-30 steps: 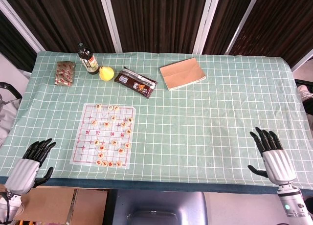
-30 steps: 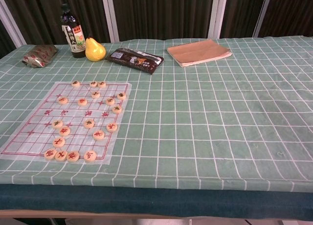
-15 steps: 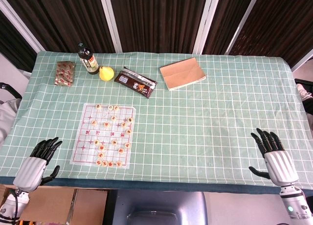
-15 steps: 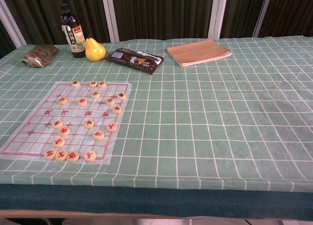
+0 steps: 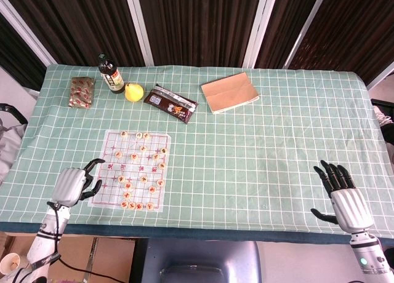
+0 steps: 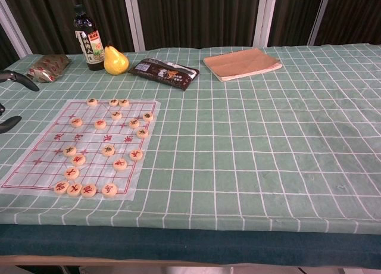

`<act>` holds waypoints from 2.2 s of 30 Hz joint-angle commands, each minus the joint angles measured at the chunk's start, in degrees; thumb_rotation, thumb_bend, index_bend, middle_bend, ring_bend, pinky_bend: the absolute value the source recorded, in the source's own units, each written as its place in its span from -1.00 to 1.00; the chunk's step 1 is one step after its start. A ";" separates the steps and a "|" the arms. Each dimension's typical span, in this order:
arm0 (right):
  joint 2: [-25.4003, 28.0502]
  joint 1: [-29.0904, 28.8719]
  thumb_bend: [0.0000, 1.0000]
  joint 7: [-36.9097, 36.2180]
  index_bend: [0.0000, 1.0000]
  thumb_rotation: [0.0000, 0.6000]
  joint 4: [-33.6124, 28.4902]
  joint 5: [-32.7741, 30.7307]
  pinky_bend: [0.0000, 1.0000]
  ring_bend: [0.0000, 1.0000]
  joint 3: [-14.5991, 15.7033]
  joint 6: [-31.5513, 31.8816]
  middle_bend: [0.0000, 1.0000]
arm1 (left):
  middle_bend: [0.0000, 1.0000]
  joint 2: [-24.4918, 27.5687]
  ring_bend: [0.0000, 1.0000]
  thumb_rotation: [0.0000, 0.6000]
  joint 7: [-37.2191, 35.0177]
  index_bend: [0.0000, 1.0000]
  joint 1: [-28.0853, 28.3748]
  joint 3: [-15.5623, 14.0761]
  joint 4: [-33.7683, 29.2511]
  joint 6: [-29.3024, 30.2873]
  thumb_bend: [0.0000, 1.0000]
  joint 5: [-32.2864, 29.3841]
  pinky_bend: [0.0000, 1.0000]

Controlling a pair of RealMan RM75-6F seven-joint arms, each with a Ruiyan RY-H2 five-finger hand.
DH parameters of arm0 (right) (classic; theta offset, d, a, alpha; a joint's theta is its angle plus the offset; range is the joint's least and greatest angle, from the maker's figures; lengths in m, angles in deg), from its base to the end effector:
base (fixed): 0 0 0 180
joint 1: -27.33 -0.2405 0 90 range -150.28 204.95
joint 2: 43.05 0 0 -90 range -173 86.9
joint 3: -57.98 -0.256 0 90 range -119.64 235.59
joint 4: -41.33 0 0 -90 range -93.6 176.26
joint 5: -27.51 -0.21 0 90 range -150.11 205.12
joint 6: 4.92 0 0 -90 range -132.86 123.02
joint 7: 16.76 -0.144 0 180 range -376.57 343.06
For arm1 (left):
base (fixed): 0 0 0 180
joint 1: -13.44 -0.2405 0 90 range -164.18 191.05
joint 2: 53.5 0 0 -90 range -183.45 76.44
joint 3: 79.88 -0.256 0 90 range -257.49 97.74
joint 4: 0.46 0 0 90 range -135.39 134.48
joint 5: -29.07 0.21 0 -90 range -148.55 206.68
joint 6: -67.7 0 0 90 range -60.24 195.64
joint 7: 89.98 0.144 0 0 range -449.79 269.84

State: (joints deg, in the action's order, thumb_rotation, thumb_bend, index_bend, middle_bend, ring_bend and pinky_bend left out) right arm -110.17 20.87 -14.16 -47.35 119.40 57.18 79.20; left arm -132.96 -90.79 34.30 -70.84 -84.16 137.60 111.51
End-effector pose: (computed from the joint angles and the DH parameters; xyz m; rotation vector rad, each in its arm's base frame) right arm -0.3044 -0.1817 0.1350 1.5359 -0.8339 0.9024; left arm -0.2557 0.2822 0.0680 -1.5517 -0.9975 -1.0767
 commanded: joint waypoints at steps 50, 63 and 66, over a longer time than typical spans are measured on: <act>0.27 0.00 -0.63 -1.21 -1.00 1.00 -0.11 -2.07 -1.00 -1.00 -0.89 -0.21 -1.00 | 1.00 -23.44 1.00 1.00 12.78 -0.11 17.81 7.63 33.79 -17.85 -0.24 -23.22 1.00; 0.34 0.31 -0.63 -1.22 -1.00 1.00 -0.20 -1.56 -1.00 -1.00 -0.74 0.43 -1.00 | 1.00 -23.32 1.00 1.00 14.21 -0.07 18.00 7.38 33.34 -18.32 -0.24 -23.97 1.00; 0.34 0.30 -0.64 -1.26 -1.00 1.00 -0.18 -1.56 -1.00 -1.00 -0.75 0.41 -1.00 | 1.00 -23.38 1.00 1.00 14.09 -0.05 18.02 7.39 33.44 -18.13 -0.24 -23.86 1.00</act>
State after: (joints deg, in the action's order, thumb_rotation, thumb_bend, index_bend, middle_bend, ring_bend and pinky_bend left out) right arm -109.82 21.17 -15.42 -47.53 117.84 56.43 79.61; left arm -156.34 -76.69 52.32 -63.45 -50.73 119.47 87.64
